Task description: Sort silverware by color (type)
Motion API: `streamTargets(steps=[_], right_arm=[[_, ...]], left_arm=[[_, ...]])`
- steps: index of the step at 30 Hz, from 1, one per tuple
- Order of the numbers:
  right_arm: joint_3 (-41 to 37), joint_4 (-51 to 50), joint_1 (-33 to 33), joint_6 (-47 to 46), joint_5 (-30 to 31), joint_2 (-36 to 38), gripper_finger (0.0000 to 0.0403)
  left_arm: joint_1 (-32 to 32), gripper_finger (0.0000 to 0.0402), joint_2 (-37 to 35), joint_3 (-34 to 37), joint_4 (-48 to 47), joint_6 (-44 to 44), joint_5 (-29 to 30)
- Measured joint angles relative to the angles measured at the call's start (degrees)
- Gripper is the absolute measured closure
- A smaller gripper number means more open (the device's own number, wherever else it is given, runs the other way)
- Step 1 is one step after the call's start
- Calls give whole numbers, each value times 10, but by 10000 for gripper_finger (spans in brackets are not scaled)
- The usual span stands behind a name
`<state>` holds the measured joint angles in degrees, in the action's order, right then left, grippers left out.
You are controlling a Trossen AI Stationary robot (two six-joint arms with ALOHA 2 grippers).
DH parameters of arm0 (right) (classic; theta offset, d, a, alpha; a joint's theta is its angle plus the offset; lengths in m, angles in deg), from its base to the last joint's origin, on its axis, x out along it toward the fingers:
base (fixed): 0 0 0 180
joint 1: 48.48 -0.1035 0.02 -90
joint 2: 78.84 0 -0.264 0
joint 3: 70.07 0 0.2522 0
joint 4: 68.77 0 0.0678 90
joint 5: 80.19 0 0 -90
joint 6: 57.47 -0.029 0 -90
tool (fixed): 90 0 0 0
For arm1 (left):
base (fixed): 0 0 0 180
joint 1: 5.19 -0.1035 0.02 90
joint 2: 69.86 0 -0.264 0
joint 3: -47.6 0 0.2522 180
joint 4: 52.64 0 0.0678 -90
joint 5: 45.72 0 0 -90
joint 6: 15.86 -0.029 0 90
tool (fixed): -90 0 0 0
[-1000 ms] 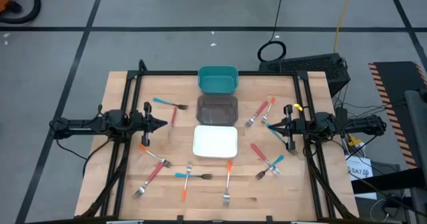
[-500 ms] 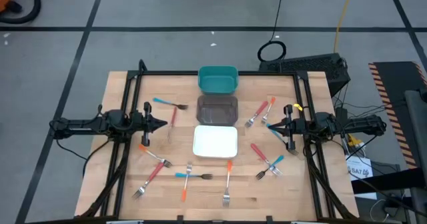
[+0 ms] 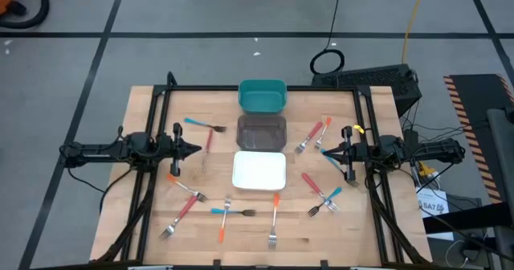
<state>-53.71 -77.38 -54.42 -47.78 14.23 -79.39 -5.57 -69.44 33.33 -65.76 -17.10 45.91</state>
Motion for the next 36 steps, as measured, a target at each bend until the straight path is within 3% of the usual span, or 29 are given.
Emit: streamTargets(steps=[36], right_arm=[[0, 4, 0, -11, 0, 0, 394]], left_arm=[[0, 401, 0, 0, 0, 0, 0]])
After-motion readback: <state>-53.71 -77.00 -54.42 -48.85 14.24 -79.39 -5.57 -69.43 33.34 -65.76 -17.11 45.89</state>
